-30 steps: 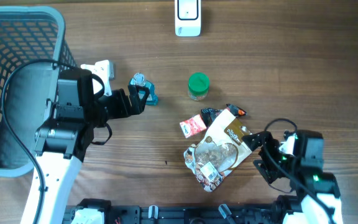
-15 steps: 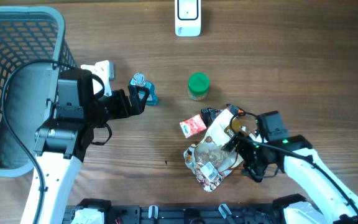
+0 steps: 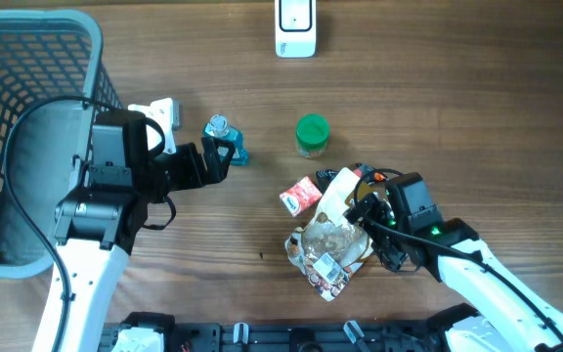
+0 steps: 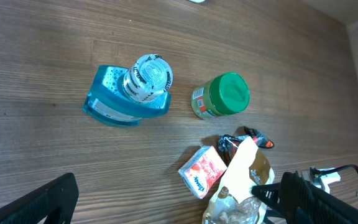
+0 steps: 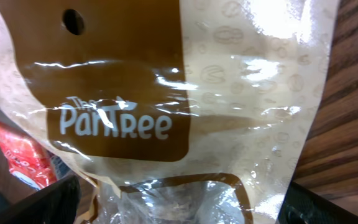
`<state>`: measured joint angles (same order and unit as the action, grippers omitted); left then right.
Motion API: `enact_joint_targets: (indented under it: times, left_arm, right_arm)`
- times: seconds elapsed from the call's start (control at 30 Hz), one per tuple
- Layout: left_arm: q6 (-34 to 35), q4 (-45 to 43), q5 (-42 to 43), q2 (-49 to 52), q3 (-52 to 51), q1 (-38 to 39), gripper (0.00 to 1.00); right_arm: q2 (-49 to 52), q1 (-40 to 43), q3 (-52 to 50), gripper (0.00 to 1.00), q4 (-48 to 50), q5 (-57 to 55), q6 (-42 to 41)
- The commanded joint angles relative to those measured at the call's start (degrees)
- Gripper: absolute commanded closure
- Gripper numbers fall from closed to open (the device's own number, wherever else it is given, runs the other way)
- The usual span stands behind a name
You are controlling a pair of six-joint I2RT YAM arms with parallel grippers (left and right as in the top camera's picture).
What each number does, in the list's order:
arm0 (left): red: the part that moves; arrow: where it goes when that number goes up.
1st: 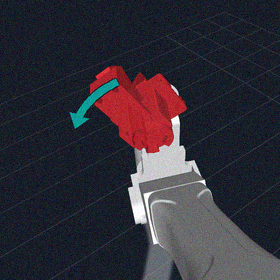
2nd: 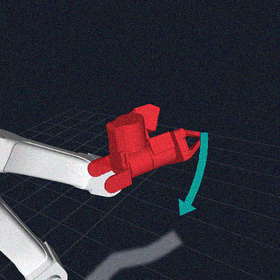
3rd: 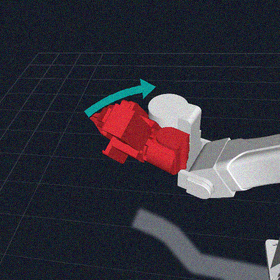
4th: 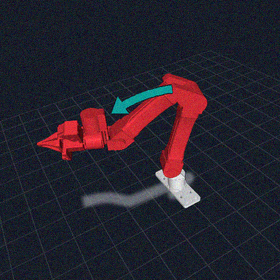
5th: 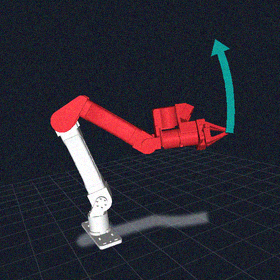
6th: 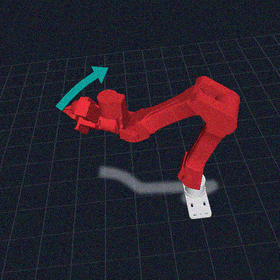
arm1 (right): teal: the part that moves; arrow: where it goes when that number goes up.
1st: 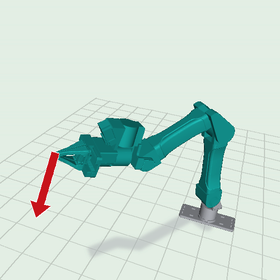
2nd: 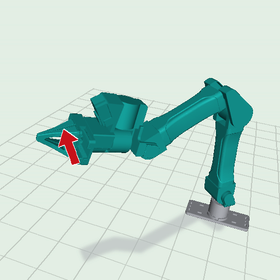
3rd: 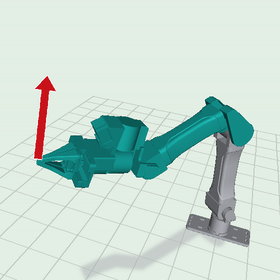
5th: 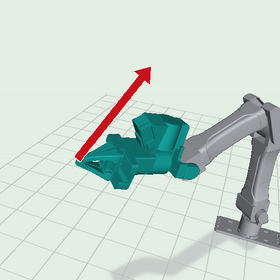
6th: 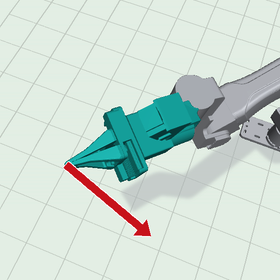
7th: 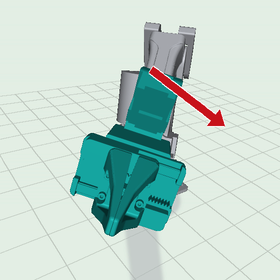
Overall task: Scan the item barcode
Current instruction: 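Reach the right gripper to the PawRee bag and grasp its top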
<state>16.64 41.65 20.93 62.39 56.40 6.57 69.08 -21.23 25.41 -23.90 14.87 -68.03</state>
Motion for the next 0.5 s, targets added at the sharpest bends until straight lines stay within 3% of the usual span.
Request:
enact_joint_targets:
  times: [0.0,0.1,0.17,0.27,0.37,0.47]
  left_arm:
    - [-1.22,0.07,0.46,-0.42,0.17,-0.31,0.00]
    - [-1.25,0.04,0.46,-0.42,0.17,-0.31,0.00]
    - [-1.22,0.22,0.48,-0.42,0.17,-0.31,0.00]
    - [-1.22,0.66,0.50,-0.42,0.17,-0.31,0.00]
    - [-1.25,2.54,0.48,-0.39,0.17,-0.31,0.00]
    - [-1.25,4.39,0.44,-0.35,0.15,-0.31,0.00]
  right_arm:
    - [1.22,-0.31,-2.95,0.00,0.50,-3.52,-0.33]
    - [1.22,-0.31,-3.41,0.00,0.13,-3.80,-1.44]
    - [1.22,-0.33,-3.41,0.00,-7.54,-0.37,-9.03]
    - [1.22,-0.35,-3.45,0.00,-11.80,-1.36,-9.86]
    - [1.22,-0.39,-5.05,0.00,-4.59,0.28,-3.23]
    - [1.22,-0.83,-9.64,0.00,6.05,2.91,-2.97]
